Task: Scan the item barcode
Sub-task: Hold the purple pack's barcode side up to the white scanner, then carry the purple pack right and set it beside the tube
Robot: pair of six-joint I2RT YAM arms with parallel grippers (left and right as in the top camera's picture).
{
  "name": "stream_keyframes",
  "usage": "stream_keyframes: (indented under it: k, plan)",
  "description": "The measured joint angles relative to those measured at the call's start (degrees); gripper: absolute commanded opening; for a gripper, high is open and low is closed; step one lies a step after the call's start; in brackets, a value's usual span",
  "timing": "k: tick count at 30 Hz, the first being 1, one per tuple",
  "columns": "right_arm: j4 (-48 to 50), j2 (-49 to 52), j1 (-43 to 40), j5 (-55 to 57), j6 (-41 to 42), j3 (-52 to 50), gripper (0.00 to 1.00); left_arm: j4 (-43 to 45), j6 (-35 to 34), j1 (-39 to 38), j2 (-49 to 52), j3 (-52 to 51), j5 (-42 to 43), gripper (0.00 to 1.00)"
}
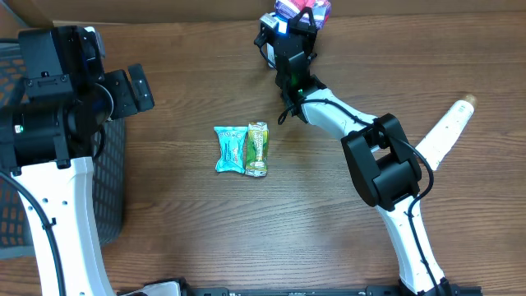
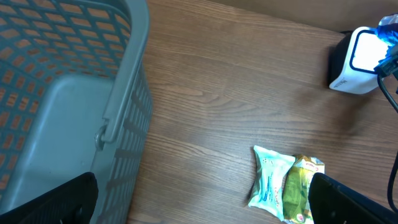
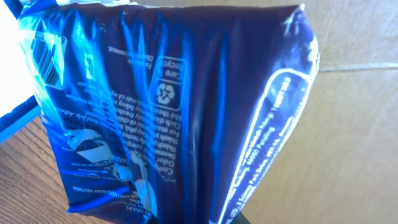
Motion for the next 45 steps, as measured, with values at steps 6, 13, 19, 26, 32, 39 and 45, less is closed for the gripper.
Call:
stream_keyframes:
  k: [6, 13, 19, 26, 32, 39, 45]
  plan:
    - [0.0, 0.0, 0.2, 1.5, 0.4, 0.0, 0.04, 0.0, 0.0, 0.0, 0.0, 0.0, 0.0, 1.0]
    - [-21.2, -7.6, 2.6, 0.9, 14.0, -0.4, 0.04, 0.0, 0.0, 0.0, 0.0, 0.0, 0.0, 1.0]
    - [-49.8, -26.0, 8.0, -4.9, 47.7, -0.5, 0.04, 0.0, 0.0, 0.0, 0.0, 0.0, 0.0, 0.99]
    - [-78.4, -43.3, 6.9, -19.5, 90.5, 0.8, 0.04, 0.0, 0.0, 0.0, 0.0, 0.0, 0.0, 0.99]
    - [-91.9, -42.8, -8.2, -32.7, 112.2, -2.2, 0.04, 0.0, 0.0, 0.0, 0.0, 0.0, 0.0, 1.0]
    - [-87.6, -41.0, -26.3, -40.2, 119.5, -14.6, 0.04, 0.0, 0.0, 0.0, 0.0, 0.0, 0.0, 1.0]
    - [-82.3, -40.0, -37.1, -43.7, 121.7, -25.0, 0.07, 0.0, 0.0, 0.0, 0.0, 0.0, 0.0, 1.0]
